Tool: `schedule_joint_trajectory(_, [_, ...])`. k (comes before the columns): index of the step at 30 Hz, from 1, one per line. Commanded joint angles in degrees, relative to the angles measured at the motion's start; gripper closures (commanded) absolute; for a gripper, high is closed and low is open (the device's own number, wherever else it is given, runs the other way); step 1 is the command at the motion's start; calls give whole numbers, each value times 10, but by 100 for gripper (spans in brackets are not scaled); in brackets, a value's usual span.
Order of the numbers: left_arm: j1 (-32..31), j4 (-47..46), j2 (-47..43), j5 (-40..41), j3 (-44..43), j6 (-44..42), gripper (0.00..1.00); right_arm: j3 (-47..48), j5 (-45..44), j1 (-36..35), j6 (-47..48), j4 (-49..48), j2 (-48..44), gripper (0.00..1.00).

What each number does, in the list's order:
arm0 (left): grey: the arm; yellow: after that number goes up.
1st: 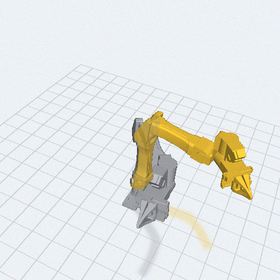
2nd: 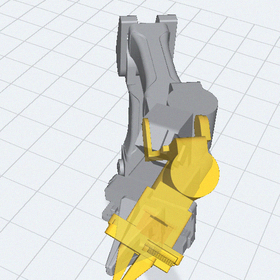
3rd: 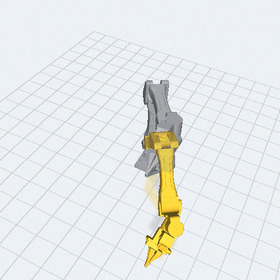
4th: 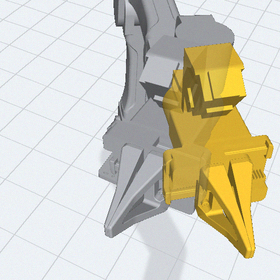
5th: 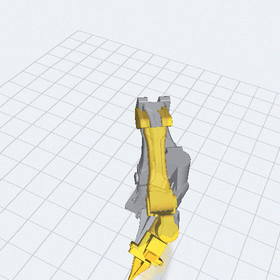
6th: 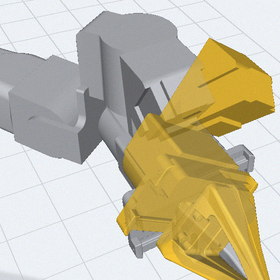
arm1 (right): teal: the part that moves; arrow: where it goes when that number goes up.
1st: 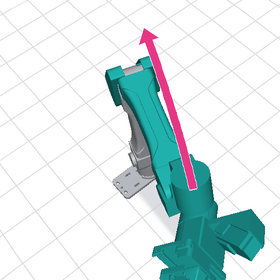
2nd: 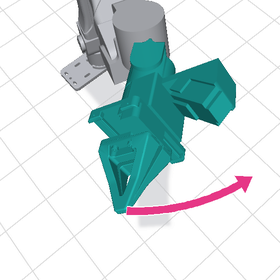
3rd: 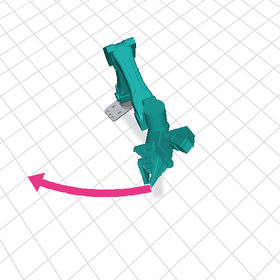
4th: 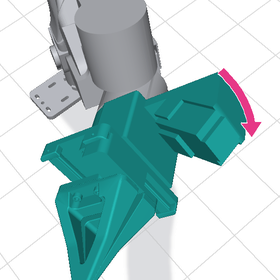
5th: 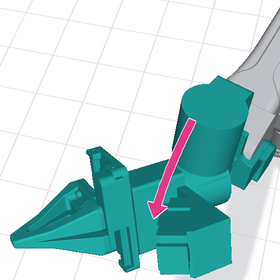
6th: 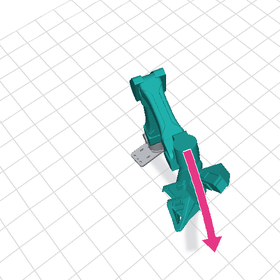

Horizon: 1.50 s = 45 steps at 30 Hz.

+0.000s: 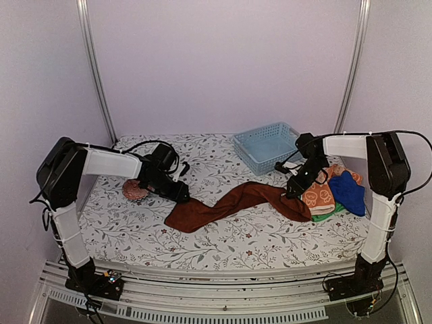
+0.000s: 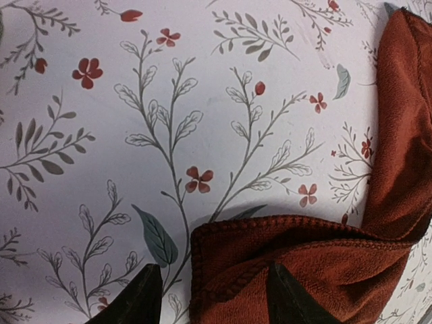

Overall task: Roll the towels
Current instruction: Pick up the towel from the center of the board, then flatten out the towel at the center of the board.

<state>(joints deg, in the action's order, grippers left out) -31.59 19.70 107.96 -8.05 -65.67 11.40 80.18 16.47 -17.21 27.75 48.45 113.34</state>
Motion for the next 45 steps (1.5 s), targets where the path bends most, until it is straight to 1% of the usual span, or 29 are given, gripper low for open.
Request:
schedule_joint_trajectory(1, [4, -24, 19, -19, -13, 3, 49, 10, -14, -3, -11, 4, 13, 67])
schedule_joint_trajectory(2, [5, -25, 18, -21, -14, 3, 52, 10, -14, -3, -12, 2, 14, 70])
schedule_joint_trajectory(4, [4, -27, 15, -21, -14, 1, 62, 10, -13, -3, -12, 0, 14, 76])
schedule_joint_trajectory(7, [4, -33, 3, -14, -13, -2, 87, 14, -10, -3, -13, -4, 9, 94])
schedule_joint_trajectory(8, [4, -35, -5, -11, -12, -3, 95, 16, -10, -3, -12, -4, 7, 97])
schedule_joint_trajectory(9, [4, -36, -15, -6, -12, -5, 100, 21, -11, -3, -11, -4, 2, 97])
schedule_joint_trajectory(12, [5, -29, -62, 23, -16, -12, 100, 51, -5, -3, -10, 11, -23, 98])
schedule_joint_trajectory(14, [5, -15, -106, 41, -24, -25, 100, 79, 21, -3, -2, 30, -54, 98])
schedule_joint_trajectory(18, [7, 17, -212, 81, -45, -43, 100, 140, 76, -2, 10, 60, -137, 98])
schedule_joint_trajectory(20, [7, 24, -272, 97, -56, -50, 100, 155, 82, 2, 12, 50, -179, 98])
schedule_joint_trajectory(22, [9, 25, -321, 124, -57, -51, 100, 148, 55, 16, 5, 15, -217, 98])
schedule_joint_trajectory(24, [11, 31, -357, 146, -46, -40, 100, 147, 25, 47, -15, 9, -233, 98])
schedule_joint_trajectory(25, [12, 39, -369, 146, -39, -33, 100, 145, 36, 66, -16, 14, -240, 98])
schedule_joint_trajectory(26, [13, 48, -377, 142, -31, -25, 100, 137, 69, 86, -14, 14, -253, 98])
schedule_joint_trajectory(28, [13, 65, -388, 117, -11, -9, 100, 90, 144, 104, 8, 12, -298, 97])
schedule_joint_trajectory(29, [12, 68, -395, 86, 9, -8, 100, 57, 187, 104, 48, 19, -327, 97])
schedule_joint_trajectory(30, [12, 68, -405, 40, 26, -9, 100, 19, 234, 104, 91, 30, -357, 96])
schedule_joint_trajectory(31, [9, 66, -417, -26, 45, -9, 100, -20, 258, 101, 124, 39, -389, 96])
schedule_joint_trajectory(32, [7, 62, -432, -69, 65, -9, 100, -63, 262, 97, 163, 43, -417, 96])
schedule_joint_trajectory(34, [2, 66, -465, -145, 99, -6, 100, -131, 249, 89, 207, 78, -456, 96])
schedule_joint_trajectory(35, [1, 84, -481, -164, 109, 0, 100, -159, 237, 88, 244, 103, -466, 96])
schedule_joint_trajectory(37, [0, 132, -514, -166, 122, 16, 100, -209, 191, 88, 282, 144, -483, 96])
schedule_joint_trajectory(39, [0, 167, -551, -154, 127, 25, 100, -256, 133, 89, 306, 162, -509, 93])
schedule_joint_trajectory(40, [0, 170, -570, -140, 128, 29, 91, -279, 112, 93, 311, 160, -525, 89])
schedule_joint_trajectory(41, [0, 161, -595, -122, 131, 33, 76, -288, 103, 95, 313, 156, -541, 81])
schedule_joint_trajectory(42, [1, 147, -613, -102, 136, 36, 61, -289, 99, 96, 319, 148, -555, 70])
schedule_joint_trajectory(43, [1, 129, -625, -83, 142, 38, 51, -284, 101, 96, 321, 140, -564, 63])
schedule_joint_trajectory(44, [2, 113, -633, -68, 148, 39, 43, -274, 105, 96, 324, 134, -567, 59])
schedule_joint_trajectory(45, [3, 95, -636, -66, 152, 37, 39, -258, 106, 96, 323, 127, -563, 56])
